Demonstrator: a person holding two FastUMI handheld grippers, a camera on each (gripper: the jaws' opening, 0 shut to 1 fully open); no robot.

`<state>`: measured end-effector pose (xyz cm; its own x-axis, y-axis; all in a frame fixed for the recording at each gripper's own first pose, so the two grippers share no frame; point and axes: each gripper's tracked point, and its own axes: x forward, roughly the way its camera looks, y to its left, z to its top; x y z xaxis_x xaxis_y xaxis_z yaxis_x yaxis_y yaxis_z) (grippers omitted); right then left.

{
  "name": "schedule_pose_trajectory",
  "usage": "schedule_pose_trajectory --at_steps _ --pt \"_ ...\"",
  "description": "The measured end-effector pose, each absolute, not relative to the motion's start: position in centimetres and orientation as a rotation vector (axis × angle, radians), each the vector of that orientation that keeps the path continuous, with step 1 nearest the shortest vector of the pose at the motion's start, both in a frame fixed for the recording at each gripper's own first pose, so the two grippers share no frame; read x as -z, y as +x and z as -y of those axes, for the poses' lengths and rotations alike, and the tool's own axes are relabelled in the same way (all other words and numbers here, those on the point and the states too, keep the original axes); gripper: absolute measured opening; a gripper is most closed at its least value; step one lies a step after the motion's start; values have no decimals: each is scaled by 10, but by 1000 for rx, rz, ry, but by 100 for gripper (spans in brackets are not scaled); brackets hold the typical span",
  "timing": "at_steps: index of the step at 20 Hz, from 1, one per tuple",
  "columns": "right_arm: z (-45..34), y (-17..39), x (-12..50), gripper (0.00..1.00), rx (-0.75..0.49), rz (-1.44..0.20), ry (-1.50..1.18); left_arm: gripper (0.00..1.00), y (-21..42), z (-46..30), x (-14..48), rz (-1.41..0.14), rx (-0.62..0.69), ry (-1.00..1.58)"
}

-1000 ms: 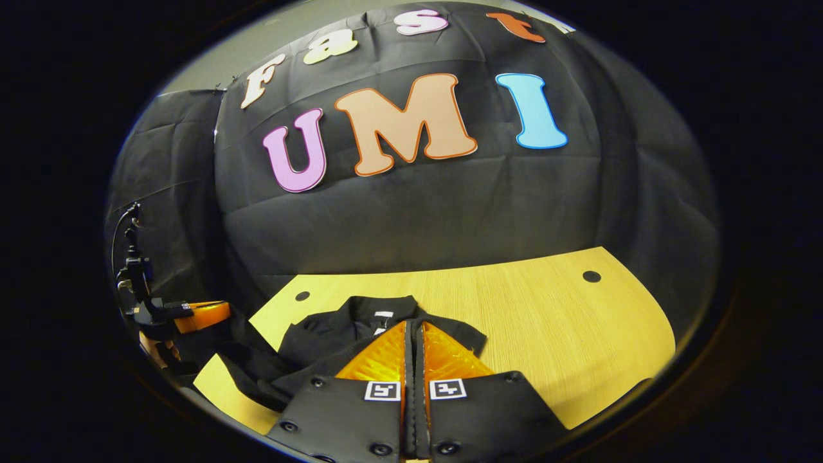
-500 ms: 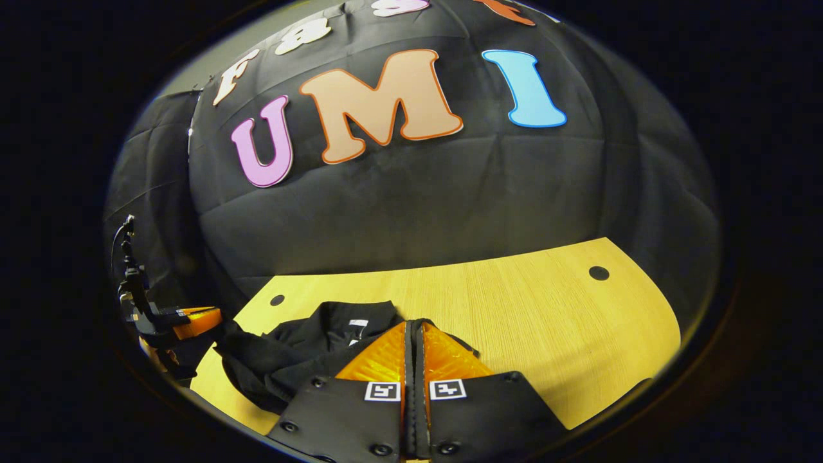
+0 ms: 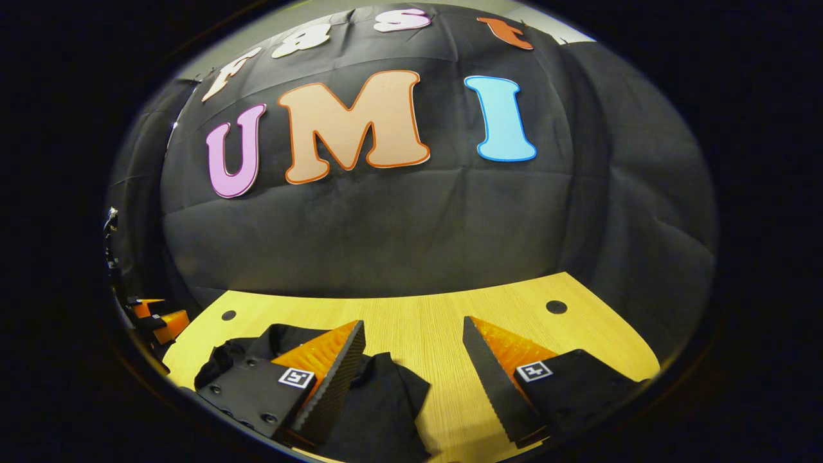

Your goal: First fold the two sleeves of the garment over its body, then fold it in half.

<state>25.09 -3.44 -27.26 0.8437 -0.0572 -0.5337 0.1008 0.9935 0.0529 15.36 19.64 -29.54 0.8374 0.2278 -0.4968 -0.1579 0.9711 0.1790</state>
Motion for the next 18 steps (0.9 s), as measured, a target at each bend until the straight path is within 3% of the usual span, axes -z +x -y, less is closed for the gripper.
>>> schedule_pose_trajectory --at_steps 3,4,7,9,10,11,14,18 --pt "28 235 247 94 73 -509 63 92 139 -201 265 -484 -228 95" --pt "24 228 237 98 70 -484 56 92 130 -201 251 -458 -230 79" --pt "13 196 203 98 64 -406 33 92 102 -201 213 -393 -229 38" --pt "4 173 187 94 57 -371 24 96 78 -202 189 -350 -229 35" --pt "0 159 178 97 55 -355 22 92 67 -203 176 -329 -231 42" --pt "-3 148 170 93 52 -336 21 92 55 -203 165 -306 -229 53" --pt "-13 106 151 97 44 -295 34 92 14 -194 141 -274 -217 54" --pt "-25 44 133 93 35 -264 43 92 -39 -179 116 -237 -200 59"
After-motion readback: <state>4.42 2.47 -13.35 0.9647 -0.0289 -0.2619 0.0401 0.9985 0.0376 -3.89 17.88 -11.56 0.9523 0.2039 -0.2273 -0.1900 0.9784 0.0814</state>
